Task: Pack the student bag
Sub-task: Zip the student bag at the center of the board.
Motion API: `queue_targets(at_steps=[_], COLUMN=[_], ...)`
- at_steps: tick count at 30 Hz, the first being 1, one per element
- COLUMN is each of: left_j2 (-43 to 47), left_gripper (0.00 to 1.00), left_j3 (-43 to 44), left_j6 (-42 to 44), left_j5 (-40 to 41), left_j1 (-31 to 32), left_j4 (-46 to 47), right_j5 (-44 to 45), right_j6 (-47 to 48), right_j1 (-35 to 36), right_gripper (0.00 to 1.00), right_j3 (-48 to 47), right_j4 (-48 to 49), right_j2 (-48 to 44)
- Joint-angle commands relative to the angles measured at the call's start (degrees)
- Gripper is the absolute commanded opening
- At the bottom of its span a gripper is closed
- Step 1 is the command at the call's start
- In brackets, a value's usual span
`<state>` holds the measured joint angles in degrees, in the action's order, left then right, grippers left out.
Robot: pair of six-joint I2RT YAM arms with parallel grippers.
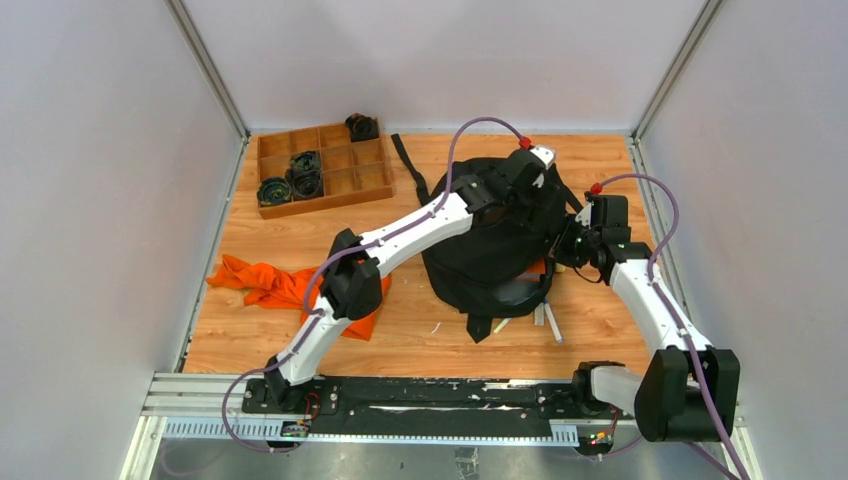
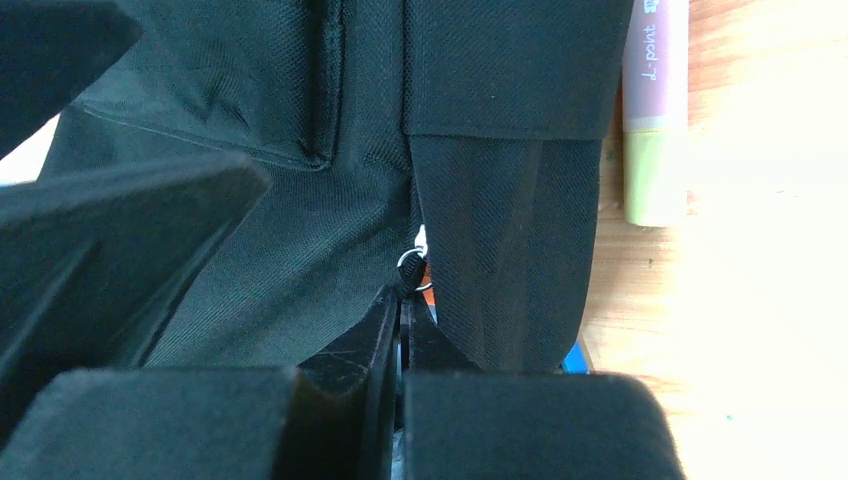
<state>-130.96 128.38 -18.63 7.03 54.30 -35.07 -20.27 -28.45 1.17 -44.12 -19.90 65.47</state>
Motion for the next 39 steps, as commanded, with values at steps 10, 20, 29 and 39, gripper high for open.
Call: queue_targets(at_steps=[10,20,29,39], left_j2=[-13.43,-13.57,-14.29,-14.77], left_gripper=[0.17,0.00,0.00,0.00], left_j3=[10.99,13.51,16.52,17.92], left_j6=[2.48,-2.90,-5.44,-6.35], left_j5=[12.69,6.60,6.45,7.20], left_j1=[1.33,-0.73,-2.01,-2.09], left_j4=[1.58,5.67,6.66,6.28], right_j5=[-4.25,-5.95,-11.03,-12.27], right_j6=[-0.09,-0.88,-3.31,-12.19], right_j1=[-2.31,-1.49,2.77,17.73], right_gripper=[0.00,0.00,0.00,0.00], right_j3=[0.67,3.72,8.48,7.21], right_j4=[-0.79,-10.02,-14.90,-8.51], right_j2=[-0.53,-7.59,-15.94,-15.00])
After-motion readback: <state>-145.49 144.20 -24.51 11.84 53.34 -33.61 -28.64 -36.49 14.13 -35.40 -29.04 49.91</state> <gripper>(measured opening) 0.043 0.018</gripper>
